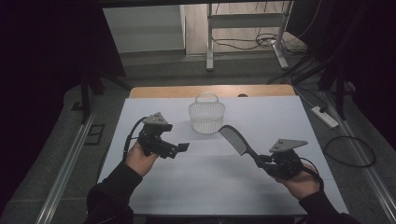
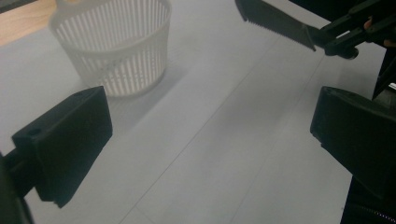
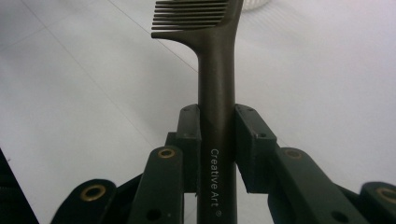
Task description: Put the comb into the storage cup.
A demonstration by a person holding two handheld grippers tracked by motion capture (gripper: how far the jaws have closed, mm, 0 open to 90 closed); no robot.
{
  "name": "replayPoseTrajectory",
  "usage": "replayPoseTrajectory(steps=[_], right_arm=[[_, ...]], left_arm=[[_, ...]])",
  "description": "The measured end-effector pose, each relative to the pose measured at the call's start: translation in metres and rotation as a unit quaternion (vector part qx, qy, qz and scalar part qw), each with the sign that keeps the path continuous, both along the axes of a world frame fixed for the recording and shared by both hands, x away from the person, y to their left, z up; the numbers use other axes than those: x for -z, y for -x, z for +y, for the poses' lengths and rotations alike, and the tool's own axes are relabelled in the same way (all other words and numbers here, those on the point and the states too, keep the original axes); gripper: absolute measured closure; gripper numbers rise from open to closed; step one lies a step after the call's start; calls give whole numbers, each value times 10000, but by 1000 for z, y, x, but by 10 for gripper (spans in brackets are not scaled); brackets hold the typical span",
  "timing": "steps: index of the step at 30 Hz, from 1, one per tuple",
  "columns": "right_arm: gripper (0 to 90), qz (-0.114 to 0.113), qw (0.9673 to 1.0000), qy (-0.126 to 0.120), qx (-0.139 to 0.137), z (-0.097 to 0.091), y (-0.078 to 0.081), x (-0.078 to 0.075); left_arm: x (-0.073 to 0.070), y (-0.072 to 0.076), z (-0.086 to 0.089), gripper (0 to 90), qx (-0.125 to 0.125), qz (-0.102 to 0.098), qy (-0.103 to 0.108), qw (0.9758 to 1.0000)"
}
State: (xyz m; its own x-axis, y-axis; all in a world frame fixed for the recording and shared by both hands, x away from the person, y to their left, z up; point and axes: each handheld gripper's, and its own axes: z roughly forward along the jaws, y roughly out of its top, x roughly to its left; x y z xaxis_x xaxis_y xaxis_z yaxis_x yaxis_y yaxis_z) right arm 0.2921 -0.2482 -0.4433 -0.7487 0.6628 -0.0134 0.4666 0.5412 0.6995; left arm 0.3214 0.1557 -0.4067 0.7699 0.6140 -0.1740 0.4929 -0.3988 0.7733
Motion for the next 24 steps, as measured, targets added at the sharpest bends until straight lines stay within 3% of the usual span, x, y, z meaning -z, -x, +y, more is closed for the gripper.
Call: replayPoseTrajectory(steps=[9, 15, 24], right_arm=[[723, -66, 9999, -19, -128, 12, 2, 0], [723, -115, 9997, -37, -190, 18, 4, 1], [723, -273, 9991, -66, -316, 27, 8, 1]], left_arm=[[-2, -7, -14, 0, 105, 25, 44, 9999], [0, -9, -18, 0, 142, 153, 235, 9995], [4, -9, -23, 0, 145, 263, 305, 9991]])
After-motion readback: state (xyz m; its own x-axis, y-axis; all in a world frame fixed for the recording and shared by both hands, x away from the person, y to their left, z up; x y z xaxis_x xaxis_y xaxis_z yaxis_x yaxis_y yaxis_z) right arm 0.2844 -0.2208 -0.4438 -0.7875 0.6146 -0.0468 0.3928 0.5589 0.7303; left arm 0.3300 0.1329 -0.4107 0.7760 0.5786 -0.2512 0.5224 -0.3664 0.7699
